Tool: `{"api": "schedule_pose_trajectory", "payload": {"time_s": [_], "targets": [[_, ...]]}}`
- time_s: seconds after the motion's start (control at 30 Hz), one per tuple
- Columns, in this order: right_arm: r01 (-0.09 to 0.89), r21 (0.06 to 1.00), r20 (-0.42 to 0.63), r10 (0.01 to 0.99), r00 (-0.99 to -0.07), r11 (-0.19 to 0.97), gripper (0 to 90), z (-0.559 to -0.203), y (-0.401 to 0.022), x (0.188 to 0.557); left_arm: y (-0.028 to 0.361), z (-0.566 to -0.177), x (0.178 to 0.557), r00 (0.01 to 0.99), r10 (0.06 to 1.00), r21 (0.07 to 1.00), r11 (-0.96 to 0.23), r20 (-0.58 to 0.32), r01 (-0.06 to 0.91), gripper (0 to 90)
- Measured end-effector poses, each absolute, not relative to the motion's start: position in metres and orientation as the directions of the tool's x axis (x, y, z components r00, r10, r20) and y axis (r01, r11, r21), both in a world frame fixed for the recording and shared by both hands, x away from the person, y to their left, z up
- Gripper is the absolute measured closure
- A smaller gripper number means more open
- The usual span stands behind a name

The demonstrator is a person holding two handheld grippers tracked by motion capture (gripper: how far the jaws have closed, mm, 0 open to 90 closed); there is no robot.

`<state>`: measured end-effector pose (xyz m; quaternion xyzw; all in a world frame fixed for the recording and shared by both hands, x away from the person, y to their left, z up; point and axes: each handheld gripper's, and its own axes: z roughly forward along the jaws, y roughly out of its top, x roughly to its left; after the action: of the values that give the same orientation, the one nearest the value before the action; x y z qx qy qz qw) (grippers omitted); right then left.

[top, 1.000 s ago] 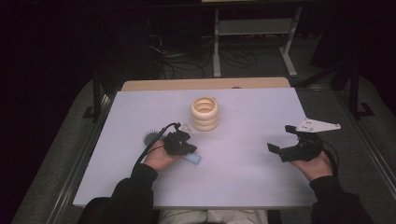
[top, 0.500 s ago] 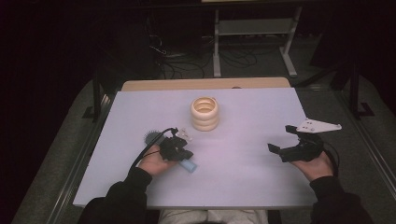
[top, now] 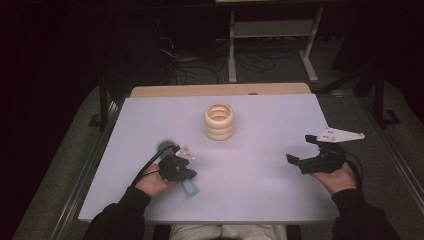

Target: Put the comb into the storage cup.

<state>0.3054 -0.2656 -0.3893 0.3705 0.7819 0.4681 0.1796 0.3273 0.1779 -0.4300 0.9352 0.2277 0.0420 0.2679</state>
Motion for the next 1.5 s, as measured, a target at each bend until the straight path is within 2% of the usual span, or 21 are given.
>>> {"api": "schedule_pose_trajectory", "payload": {"time_s": [0.4,1.17,1.5], "targets": [[0.408,0.866,0.065,0.745,-0.664,0.289,0.0,-0.389,-0.266,0.304,0.186,-0.429,0.323,0.893,0.447,0.513,-0.755,-0.051,0.408,90.0],[0.407,0.862,0.056,0.742,-0.668,0.301,0.0,-0.389,-0.265,0.304,0.235,-0.427,0.315,0.865,0.496,0.494,-0.735,-0.077,0.466,90.0],[0.400,0.864,0.049,0.741,-0.670,0.305,0.0,-0.388,-0.264,0.303,0.252,-0.426,0.313,0.849,0.525,0.491,-0.725,-0.059,0.483,90.0]]}}
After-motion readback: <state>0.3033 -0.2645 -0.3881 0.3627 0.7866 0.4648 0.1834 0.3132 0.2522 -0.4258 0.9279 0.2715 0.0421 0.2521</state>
